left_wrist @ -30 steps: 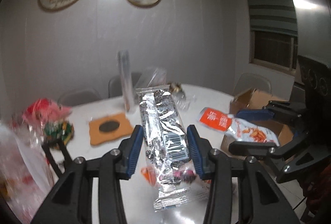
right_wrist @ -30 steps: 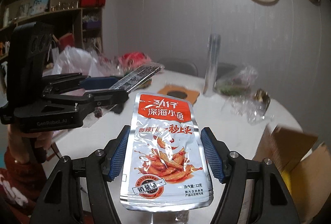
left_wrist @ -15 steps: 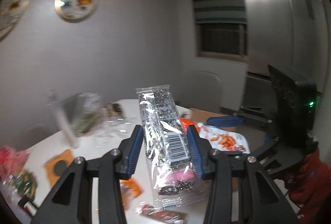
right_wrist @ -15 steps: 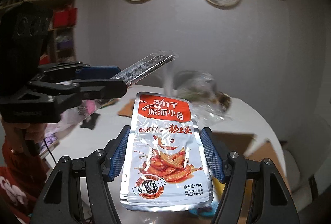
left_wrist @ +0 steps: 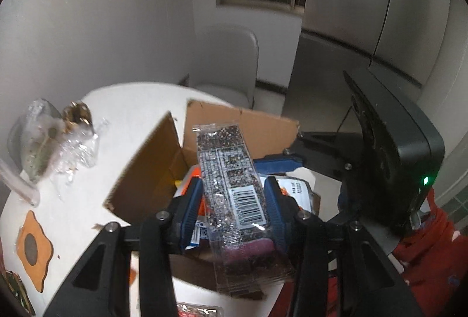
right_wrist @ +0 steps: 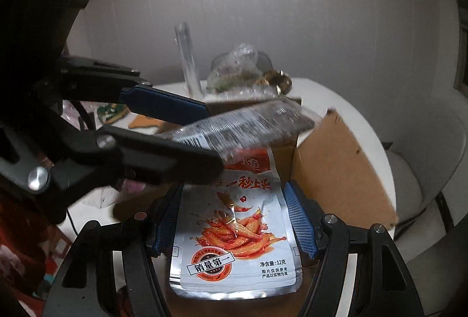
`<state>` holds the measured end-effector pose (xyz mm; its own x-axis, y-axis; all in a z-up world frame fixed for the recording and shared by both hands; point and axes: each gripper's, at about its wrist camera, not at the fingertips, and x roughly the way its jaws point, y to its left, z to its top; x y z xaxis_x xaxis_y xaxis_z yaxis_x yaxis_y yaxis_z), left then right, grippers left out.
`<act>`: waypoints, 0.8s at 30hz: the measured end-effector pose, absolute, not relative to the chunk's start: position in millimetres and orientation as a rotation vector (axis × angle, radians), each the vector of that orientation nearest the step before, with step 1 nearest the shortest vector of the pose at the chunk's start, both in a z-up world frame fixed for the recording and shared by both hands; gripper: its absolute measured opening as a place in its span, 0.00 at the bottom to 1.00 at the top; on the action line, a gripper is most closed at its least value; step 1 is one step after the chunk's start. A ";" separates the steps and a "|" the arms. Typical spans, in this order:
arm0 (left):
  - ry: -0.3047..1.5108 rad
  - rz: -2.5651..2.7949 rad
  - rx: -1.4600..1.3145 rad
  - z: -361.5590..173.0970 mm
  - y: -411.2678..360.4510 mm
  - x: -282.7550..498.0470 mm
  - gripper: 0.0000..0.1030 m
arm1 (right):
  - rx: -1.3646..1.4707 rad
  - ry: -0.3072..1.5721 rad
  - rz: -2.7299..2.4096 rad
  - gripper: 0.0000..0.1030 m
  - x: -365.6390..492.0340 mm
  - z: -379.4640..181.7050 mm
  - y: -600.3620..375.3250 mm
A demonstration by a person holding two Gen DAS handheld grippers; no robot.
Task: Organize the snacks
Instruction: 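Carry the dark bar and squid pouch into the box and release both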
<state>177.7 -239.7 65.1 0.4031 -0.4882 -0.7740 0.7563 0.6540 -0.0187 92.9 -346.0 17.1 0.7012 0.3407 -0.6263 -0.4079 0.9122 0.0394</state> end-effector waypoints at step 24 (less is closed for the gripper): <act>0.957 -0.727 0.473 22.5 -245.6 210.3 0.61 | -0.185 0.808 0.457 0.76 137.0 -13.0 -332.2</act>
